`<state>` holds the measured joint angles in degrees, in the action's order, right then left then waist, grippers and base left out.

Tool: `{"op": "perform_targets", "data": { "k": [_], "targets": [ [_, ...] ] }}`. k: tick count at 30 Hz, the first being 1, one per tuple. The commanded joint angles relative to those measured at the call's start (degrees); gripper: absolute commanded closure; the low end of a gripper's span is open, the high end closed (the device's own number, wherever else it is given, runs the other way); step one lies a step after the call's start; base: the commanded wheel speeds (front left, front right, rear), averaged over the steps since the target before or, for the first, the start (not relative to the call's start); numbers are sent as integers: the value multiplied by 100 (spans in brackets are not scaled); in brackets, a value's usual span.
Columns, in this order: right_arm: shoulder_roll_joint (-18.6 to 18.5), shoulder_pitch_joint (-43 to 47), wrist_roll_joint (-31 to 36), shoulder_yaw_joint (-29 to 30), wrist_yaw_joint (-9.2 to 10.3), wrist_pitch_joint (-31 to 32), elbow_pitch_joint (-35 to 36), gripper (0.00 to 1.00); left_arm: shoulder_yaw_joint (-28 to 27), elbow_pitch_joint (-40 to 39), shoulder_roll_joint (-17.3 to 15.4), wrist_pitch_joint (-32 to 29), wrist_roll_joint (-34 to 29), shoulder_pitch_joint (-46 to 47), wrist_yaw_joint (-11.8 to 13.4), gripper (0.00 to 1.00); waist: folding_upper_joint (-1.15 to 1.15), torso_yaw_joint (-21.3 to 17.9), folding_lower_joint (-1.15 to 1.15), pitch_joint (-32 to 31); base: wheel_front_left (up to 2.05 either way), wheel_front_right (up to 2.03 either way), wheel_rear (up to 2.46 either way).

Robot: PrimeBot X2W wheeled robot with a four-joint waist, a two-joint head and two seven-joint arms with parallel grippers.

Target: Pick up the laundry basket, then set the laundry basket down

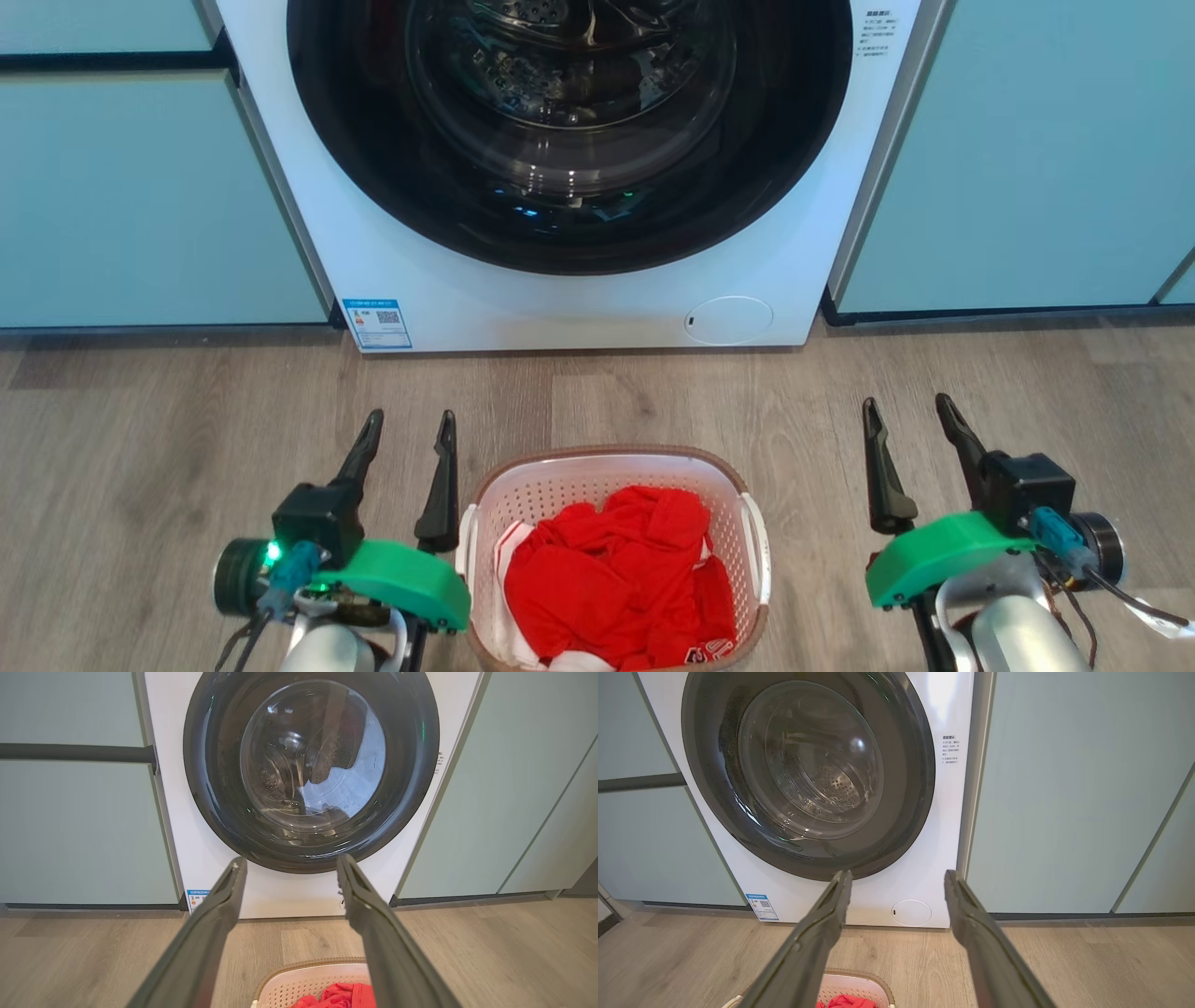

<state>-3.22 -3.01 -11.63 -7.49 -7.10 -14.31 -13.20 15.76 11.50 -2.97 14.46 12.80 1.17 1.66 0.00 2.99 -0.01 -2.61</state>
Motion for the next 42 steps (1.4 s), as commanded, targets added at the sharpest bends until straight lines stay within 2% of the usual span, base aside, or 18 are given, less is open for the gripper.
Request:
{"op": "perform_targets", "data": {
  "k": [1,7,37,39,40,42],
  "targets": [
    [34,-129,-10,-119,-39,-69,216,0,-221,-174,9,53,32,210,-29,0,0,2,1,-5,0,0,0],
    [34,-110,-33,-133,-39,-69,225,0,-239,-136,9,53,116,189,-114,0,0,-3,1,-22,0,0,0],
    [35,-123,-48,-144,-39,-69,148,0,-274,-99,9,53,326,164,-180,0,0,-90,1,-42,0,0,0],
    [35,-126,-46,-146,-39,-69,144,0,-274,-102,9,53,447,166,-242,0,0,-96,1,-38,0,0,0],
    [2,2,-55,-13,0,2,-38,100,-103,91,0,-3,458,-11,-232,100,0,-97,1,-38,0,0,0],
    [1,39,-58,-21,0,11,-215,100,-95,264,0,-27,462,-56,-231,100,0,-99,1,-38,0,0,0]
  ]
}}
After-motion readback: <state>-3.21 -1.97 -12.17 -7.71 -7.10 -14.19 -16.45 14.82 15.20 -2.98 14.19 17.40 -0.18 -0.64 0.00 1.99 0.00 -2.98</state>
